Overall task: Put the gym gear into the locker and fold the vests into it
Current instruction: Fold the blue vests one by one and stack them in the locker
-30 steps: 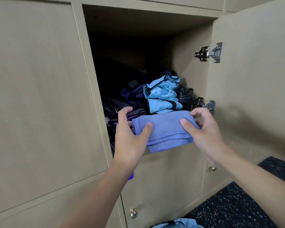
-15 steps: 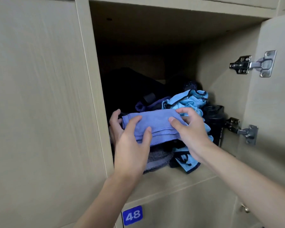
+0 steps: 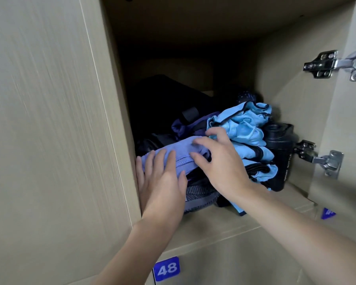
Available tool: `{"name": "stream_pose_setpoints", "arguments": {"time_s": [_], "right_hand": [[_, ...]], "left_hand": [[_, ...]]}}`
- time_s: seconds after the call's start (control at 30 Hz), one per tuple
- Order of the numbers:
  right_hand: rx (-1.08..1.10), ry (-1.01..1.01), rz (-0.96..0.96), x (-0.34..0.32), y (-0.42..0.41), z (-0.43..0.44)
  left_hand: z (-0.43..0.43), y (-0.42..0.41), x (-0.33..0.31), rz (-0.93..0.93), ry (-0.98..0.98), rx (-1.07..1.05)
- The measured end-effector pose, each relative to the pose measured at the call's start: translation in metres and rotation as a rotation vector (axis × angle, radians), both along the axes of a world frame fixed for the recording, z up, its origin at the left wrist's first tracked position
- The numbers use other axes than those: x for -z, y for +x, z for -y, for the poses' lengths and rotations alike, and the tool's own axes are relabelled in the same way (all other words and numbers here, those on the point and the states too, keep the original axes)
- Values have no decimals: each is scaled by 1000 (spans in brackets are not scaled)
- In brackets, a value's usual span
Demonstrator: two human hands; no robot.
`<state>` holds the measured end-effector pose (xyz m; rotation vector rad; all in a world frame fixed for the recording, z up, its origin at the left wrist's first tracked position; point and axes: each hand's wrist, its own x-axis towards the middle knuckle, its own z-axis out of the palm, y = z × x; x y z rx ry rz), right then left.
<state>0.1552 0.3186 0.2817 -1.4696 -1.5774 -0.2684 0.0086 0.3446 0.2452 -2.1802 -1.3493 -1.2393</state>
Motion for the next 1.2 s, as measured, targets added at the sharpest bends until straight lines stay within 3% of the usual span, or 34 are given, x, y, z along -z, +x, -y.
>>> {"name": "stream_pose_setpoints", "arguments": {"time_s": [0.2, 0.5, 0.83, 1.07, 1.2], "right_hand": [[37, -107, 76, 9, 3, 4], [94, -184, 67, 2, -5, 3], [170, -172, 112, -5, -10, 46], [230, -225, 83, 17, -11, 113], [309, -287, 22, 50, -13, 169]], "left_hand": [[-4, 2, 6, -13, -18, -16], [3, 1, -5, 80, -211, 69], [25, -4, -14, -68, -164, 128], [54, -14, -9, 28, -50, 320], [83, -10, 12, 43, -289, 613]]}}
